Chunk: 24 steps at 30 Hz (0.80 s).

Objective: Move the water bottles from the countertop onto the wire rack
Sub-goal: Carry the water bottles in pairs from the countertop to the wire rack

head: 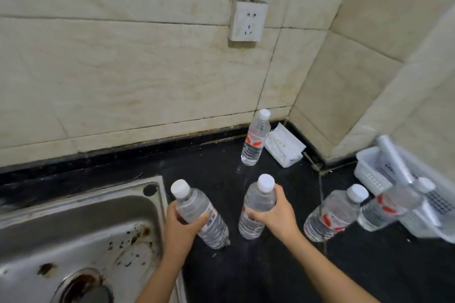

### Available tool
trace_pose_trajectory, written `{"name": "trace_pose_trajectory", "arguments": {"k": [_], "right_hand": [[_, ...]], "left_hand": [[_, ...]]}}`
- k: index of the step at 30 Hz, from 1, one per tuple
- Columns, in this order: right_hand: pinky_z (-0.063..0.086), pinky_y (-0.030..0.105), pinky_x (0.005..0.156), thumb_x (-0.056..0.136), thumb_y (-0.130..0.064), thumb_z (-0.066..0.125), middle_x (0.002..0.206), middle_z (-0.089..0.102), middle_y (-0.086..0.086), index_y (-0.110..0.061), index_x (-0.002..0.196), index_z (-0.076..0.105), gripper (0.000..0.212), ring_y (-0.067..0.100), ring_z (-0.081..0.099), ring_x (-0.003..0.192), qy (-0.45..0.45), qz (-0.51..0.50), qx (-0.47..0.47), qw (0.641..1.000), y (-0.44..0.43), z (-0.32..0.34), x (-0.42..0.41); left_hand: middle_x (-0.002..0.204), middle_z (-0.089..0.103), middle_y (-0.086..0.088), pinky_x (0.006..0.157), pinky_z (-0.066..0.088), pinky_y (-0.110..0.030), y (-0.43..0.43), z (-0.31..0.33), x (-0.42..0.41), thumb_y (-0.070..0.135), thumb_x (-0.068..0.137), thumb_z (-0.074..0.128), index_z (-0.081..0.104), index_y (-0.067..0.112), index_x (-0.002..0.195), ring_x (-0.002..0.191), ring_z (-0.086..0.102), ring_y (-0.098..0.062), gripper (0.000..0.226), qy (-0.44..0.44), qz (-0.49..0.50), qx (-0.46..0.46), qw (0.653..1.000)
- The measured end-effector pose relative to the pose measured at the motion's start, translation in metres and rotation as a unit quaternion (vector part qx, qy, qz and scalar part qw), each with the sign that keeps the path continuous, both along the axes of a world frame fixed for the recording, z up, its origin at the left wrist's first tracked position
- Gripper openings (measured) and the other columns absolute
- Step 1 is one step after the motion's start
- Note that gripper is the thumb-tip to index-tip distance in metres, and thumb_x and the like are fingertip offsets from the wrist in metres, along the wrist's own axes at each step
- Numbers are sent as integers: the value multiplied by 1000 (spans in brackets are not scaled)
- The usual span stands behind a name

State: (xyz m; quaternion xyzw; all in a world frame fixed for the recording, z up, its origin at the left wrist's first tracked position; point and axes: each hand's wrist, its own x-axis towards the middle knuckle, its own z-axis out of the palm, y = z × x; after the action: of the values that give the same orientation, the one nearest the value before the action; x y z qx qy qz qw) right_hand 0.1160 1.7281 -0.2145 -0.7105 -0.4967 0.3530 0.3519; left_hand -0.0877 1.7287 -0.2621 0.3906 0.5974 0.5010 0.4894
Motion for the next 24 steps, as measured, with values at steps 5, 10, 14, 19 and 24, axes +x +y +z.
{"name": "trace_pose_trajectory", "arguments": {"k": [5,10,14,19,24], "right_hand": [[51,37,90,51,-20,85,100,61,-10,-23,111,45,72,13,61,95,4,-81,8,997,-64,15,35],[46,30,86,58,-21,82,108,57,-9,-34,110,39,69,13,56,101,-31,-154,36,987,-129,40,61],[47,32,87,56,-22,83,106,56,-10,-32,114,39,73,13,57,101,-49,-232,68,969,-196,57,81],[50,38,89,56,-18,82,104,59,-7,-30,110,42,67,16,58,99,-43,-335,96,936,-312,70,97],[46,29,81,56,-19,82,98,59,-11,-35,107,41,67,15,58,96,-60,-425,84,899,-454,61,92]], "left_hand": [[101,63,-2,84,51,-40,-10,12,33,23,48,85,51,25,104,90,61,-21,65,33,-131,7,991],[99,66,0,77,51,-37,-33,41,83,15,56,85,51,32,97,89,63,-18,56,32,-272,51,960],[96,62,13,76,47,-24,-67,68,124,7,60,83,50,27,104,92,60,-7,58,36,-379,115,918],[102,63,3,87,49,-34,-141,85,161,7,59,83,51,25,107,97,59,-17,61,38,-457,151,876],[100,62,8,86,49,-37,-248,74,180,9,59,84,50,28,103,97,59,-18,59,33,-538,147,829]]}}
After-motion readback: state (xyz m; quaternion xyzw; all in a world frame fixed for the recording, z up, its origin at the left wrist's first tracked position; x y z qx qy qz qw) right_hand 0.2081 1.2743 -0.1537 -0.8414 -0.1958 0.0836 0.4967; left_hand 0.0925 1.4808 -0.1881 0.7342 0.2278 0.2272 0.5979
